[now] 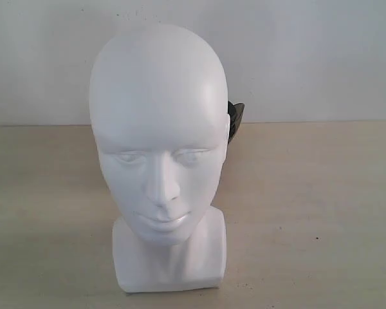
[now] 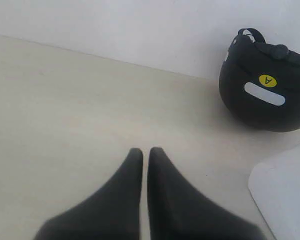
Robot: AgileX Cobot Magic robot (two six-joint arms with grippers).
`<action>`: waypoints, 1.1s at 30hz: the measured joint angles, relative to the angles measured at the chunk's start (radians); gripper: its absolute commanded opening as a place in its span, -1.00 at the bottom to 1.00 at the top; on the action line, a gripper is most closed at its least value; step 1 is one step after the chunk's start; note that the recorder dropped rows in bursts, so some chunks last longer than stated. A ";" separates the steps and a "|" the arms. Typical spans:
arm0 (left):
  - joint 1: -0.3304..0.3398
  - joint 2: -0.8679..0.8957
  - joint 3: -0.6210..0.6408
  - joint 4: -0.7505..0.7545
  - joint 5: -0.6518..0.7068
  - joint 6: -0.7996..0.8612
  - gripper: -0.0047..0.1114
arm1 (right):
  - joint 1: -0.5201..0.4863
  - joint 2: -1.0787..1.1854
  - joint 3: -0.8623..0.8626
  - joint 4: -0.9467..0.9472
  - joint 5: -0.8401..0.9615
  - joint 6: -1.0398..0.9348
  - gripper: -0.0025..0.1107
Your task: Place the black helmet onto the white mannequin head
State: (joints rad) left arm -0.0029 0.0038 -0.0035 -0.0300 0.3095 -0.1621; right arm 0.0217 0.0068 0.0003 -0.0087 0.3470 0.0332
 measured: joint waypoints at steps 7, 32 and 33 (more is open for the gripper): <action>0.000 0.000 0.000 0.000 0.000 0.000 -0.84 | 0.000 0.000 0.000 0.000 0.000 0.000 -0.96; 0.000 0.000 0.000 0.000 0.000 0.000 -0.84 | 0.000 0.000 0.000 -0.028 -0.002 -0.052 -0.96; 0.000 0.000 0.000 0.000 0.000 0.000 -0.84 | 0.000 0.000 0.000 -0.046 -0.011 -0.075 -0.96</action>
State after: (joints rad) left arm -0.0029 0.0038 -0.0035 -0.0300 0.3095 -0.1621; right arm 0.0217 0.0068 0.0003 -0.0546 0.3358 -0.0416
